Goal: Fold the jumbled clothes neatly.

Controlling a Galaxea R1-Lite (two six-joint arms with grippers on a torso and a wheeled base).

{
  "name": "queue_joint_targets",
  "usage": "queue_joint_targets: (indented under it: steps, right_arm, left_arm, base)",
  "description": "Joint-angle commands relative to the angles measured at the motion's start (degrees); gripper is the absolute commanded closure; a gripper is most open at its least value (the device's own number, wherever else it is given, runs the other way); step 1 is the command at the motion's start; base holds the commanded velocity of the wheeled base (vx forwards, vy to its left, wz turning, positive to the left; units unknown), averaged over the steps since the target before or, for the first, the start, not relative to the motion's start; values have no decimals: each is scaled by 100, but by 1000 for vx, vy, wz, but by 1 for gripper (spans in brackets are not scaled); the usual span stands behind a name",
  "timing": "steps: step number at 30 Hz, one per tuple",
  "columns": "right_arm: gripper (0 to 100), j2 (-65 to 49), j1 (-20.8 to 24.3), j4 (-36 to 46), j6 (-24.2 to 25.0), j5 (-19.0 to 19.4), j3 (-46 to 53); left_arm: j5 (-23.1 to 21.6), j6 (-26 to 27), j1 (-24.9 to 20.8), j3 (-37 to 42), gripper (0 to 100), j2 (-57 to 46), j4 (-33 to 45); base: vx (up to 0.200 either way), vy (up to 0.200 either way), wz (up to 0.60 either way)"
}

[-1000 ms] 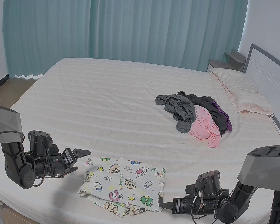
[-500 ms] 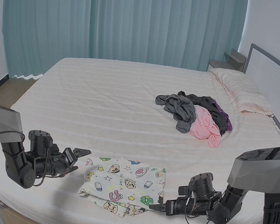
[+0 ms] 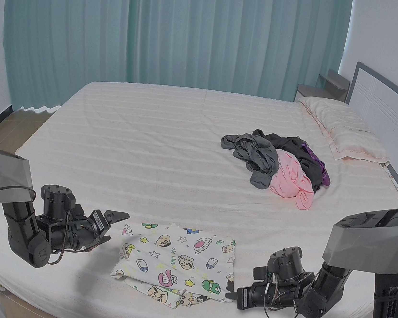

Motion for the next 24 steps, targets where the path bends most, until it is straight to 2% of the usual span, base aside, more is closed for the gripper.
queue_joint_targets:
  steps: [1, 3, 4, 16, 17, 24]
  right_arm:
    - [100, -608, -207, 101, 38, 231, 355]
    - [100, -670, -216, 154, 38, 302, 390]
    - [100, -810, -224, 532, 38, 513, 443]
    - [100, -749, -198, 1086, -103, 495, 311]
    - [0, -749, -198, 1086, -94, 486, 276]
    - [0, -1030, -312, 840, -23, 398, 12]
  left_arm:
    - [8, -4, 6, -2, 0, 11, -6]
    - [8, -4, -3, -2, 0, 11, 2]
    - [8, -4, 6, -2, 0, 11, 2]
    - [8, -4, 6, -11, 0, 11, 2]
    - [8, -4, 6, -11, 0, 11, -6]
    - [8, -4, -3, -20, 0, 20, -6]
  base:
    - [0, 0, 0]
    - [0, 0, 0]
    - [0, 0, 0]
    - [0, 0, 0]
    - [0, 0, 0]
    - [0, 0, 0]
